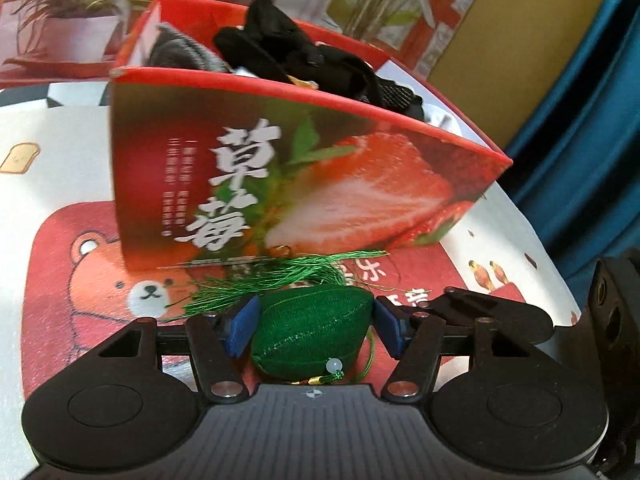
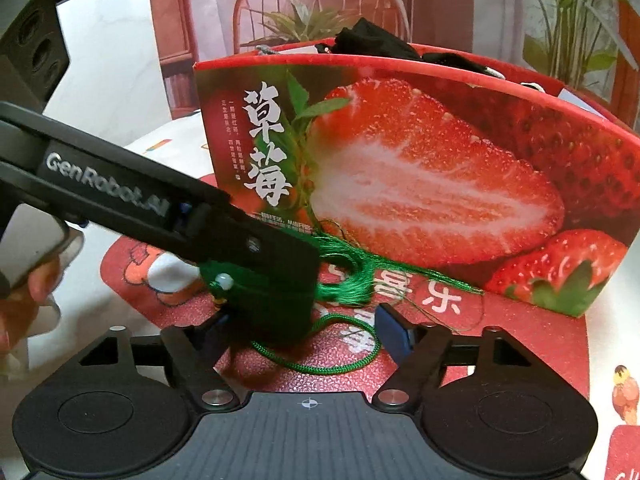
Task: Organize soft objects
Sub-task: 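Lift the green pouch with both tools over the red box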
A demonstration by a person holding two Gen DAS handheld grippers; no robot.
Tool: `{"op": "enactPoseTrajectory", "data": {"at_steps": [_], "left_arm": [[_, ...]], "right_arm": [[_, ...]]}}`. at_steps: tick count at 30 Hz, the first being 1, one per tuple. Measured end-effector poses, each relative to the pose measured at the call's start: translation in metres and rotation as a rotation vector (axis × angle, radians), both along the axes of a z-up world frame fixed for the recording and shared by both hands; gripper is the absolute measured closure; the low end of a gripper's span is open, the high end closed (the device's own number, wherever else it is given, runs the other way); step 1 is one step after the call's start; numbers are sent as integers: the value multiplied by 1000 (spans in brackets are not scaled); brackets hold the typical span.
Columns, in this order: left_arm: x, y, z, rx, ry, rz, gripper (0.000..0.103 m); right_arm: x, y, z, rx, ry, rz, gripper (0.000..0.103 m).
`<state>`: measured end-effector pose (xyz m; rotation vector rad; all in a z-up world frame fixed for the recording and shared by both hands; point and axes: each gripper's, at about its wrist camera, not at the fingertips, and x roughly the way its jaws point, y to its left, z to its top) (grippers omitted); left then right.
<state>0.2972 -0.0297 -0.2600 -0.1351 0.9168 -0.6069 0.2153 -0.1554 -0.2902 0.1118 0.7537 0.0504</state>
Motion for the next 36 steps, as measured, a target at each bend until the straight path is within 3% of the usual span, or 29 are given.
{"op": "enactPoseTrajectory", "data": {"at_steps": [5, 10, 16, 27, 32, 36], "left_arm": [[0, -5, 2, -4, 4, -19, 38], [-5, -12, 2, -2, 10, -44, 39], [-3, -6, -2, -56, 52, -30, 41], [-8, -2, 0, -60, 43, -15, 41], [-11, 2, 30, -94, -28, 4, 41], [-15, 3, 73, -117, -138, 23, 41]], "right_arm": [[-2, -1, 3, 15, -1, 40, 55], [-3, -1, 6, 19, 5, 48, 56], [-12, -4, 5, 20, 12, 45, 56], [-11, -3, 6, 23, 12, 50, 57], [-10, -4, 25, 10, -21, 62, 58], [-7, -10, 64, -16, -90, 80, 58]]}}
